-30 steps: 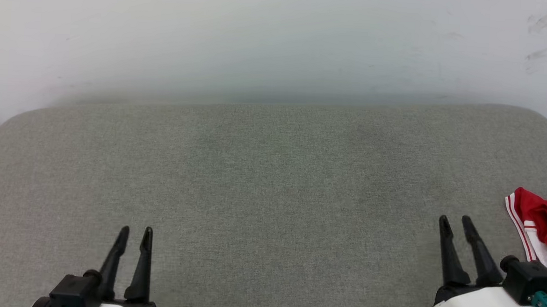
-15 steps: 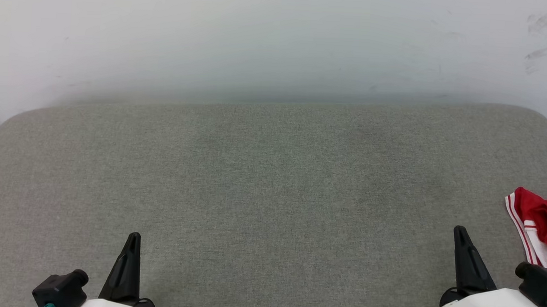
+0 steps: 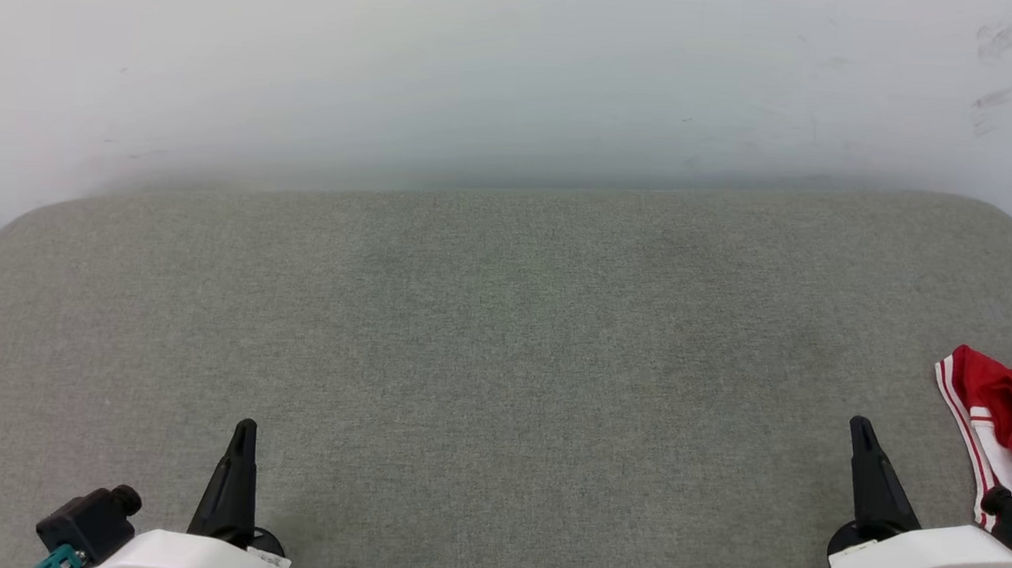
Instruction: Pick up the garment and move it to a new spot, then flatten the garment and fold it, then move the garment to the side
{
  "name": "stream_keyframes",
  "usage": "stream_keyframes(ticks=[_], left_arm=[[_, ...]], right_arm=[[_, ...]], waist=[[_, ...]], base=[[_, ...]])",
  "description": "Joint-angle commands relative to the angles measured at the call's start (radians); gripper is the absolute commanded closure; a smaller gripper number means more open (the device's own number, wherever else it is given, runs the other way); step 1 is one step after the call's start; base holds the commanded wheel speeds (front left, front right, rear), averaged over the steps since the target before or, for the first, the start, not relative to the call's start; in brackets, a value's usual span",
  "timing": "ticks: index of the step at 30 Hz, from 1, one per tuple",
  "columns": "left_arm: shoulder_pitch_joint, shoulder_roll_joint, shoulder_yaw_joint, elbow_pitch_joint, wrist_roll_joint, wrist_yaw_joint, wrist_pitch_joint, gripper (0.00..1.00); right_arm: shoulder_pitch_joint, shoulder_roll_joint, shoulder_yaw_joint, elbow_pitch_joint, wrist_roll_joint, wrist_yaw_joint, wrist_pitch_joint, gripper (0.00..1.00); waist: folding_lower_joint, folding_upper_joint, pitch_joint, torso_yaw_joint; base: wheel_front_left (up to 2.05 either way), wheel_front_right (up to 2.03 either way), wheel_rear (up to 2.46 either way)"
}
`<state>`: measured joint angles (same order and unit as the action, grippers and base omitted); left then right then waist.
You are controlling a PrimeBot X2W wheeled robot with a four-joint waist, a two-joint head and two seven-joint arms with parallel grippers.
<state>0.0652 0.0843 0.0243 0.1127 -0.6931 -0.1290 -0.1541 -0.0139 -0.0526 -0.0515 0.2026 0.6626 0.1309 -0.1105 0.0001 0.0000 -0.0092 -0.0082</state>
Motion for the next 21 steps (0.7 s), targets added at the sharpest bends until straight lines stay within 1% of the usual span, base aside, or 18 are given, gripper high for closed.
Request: stream_keyframes(ticks=[1, 21], left_arm=[[-0.031, 0.008, 0.004, -0.007, -0.043, -0.001, 0.008, 1.0], [-0.071, 0.007, 0.014, 0.029, -0.297, -0.001, 0.069, 1.0]], right_arm=[[-0.036, 0.001, -0.004, -0.01, 0.044, 0.0, 0.01, 1.0], [-0.055, 0.001, -0.021, 0.004, 0.295, 0.0, 0.07, 1.0]], waist=[[-0.0001, 0.0, 0.0, 0.0], [-0.0001, 0.0, 0.003, 0.002]], base=[[0.0, 0.0, 0.0], [0.0, 0.0, 0.0]])
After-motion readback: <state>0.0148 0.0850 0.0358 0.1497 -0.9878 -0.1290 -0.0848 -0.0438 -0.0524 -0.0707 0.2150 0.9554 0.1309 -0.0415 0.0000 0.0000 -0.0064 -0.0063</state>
